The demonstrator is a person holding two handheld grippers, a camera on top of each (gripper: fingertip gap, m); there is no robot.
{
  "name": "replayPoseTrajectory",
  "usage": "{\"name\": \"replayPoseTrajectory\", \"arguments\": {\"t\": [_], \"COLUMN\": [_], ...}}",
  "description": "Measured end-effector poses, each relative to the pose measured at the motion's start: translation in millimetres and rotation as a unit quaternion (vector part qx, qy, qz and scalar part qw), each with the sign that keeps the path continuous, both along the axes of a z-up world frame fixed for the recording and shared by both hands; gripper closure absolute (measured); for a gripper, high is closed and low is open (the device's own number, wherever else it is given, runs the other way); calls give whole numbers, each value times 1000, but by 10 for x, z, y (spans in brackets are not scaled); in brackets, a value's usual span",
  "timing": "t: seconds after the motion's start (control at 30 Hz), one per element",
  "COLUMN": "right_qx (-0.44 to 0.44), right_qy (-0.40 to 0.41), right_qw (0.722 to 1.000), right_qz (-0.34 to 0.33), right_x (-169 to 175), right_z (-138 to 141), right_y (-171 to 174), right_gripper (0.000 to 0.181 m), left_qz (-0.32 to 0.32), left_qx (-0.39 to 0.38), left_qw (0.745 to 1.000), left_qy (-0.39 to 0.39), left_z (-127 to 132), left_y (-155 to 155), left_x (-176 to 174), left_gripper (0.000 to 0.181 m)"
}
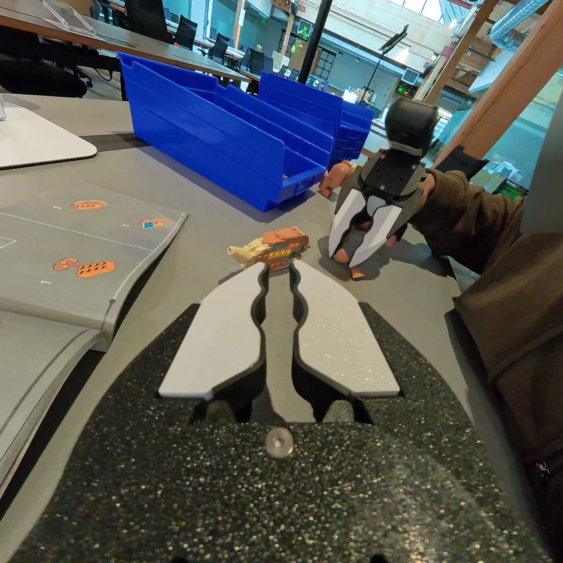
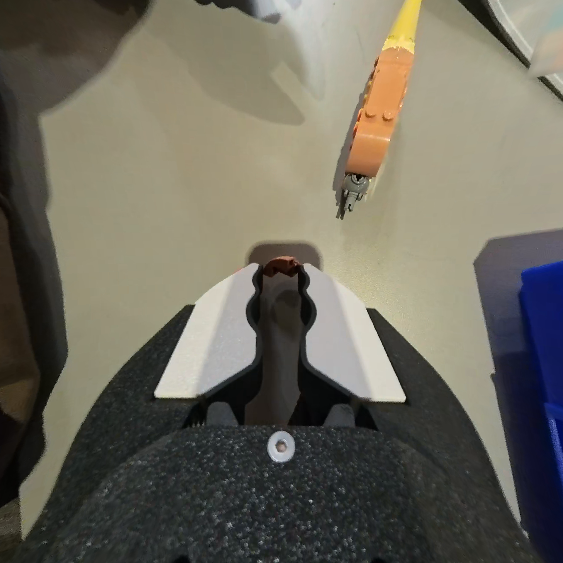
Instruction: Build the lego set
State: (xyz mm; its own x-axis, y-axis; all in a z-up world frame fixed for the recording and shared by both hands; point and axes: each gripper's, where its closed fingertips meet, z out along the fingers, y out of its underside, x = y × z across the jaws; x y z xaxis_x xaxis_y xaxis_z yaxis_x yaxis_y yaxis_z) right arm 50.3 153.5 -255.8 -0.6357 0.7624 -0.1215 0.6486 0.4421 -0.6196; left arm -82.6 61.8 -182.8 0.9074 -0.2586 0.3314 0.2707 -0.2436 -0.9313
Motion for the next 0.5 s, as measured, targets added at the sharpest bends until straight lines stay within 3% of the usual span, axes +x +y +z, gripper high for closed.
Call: {"name": "replayPoseTrajectory", "arguments": {"t": [0.33,0.5], "right_qx": [7,17], "right_qy": [4,28], "right_qw": [1000,999], "right_qz": [-1,-9], "right_x": [25,40], "right_z": [10,213], "right_y": [24,136], "right_gripper": [154,154], "left_qz": [0,0], "left_qx": [0,-1], "left_qw": [1000,1000], "left_qy": [1,-2], "left_z": [2,0], "left_y": [-1,2], "left_x": [3,-1], "left_gripper": [169,169]}}
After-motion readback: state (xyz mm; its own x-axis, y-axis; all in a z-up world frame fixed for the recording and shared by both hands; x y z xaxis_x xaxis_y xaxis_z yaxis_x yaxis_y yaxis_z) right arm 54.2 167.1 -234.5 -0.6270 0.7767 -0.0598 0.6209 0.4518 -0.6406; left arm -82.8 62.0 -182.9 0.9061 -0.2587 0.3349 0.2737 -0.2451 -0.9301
